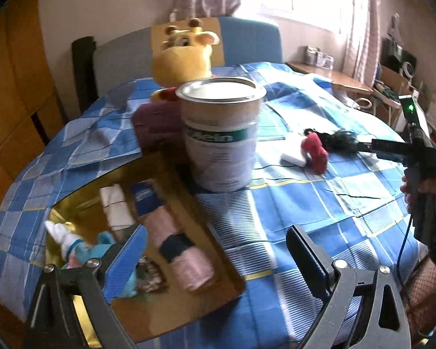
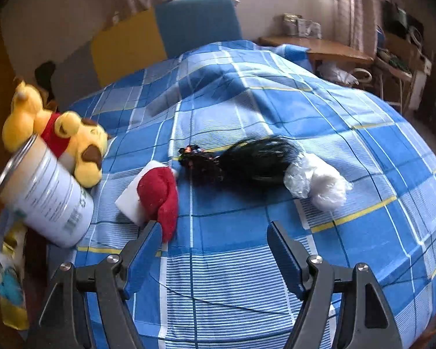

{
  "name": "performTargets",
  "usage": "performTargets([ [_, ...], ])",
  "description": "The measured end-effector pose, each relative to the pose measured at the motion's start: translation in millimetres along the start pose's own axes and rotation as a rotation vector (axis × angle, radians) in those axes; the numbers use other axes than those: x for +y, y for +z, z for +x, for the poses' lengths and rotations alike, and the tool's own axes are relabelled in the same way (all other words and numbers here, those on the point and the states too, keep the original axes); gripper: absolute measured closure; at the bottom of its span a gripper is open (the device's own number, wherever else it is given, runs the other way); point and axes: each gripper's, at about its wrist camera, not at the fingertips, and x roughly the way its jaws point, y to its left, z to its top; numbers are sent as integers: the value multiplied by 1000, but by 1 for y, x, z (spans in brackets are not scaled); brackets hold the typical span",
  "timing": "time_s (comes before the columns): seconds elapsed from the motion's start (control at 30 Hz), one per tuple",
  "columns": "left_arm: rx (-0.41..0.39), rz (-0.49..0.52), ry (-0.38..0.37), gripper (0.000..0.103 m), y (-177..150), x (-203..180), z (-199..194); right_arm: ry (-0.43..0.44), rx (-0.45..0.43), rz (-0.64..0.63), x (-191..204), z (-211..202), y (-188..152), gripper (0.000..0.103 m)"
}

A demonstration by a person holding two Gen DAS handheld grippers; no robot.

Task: Organize soft objects
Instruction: 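Move both tools back over the bed toward the red sock and white sponge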

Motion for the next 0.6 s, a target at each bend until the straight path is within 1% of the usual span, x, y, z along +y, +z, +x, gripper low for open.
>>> performTargets([
  [0.33, 38, 80, -62, 6, 8, -46, 24, -19, 5, 43, -7, -2, 0, 27],
  [0.6, 91, 142, -125, 6, 13, -81, 52, -23, 6, 136, -26, -6, 3, 27],
])
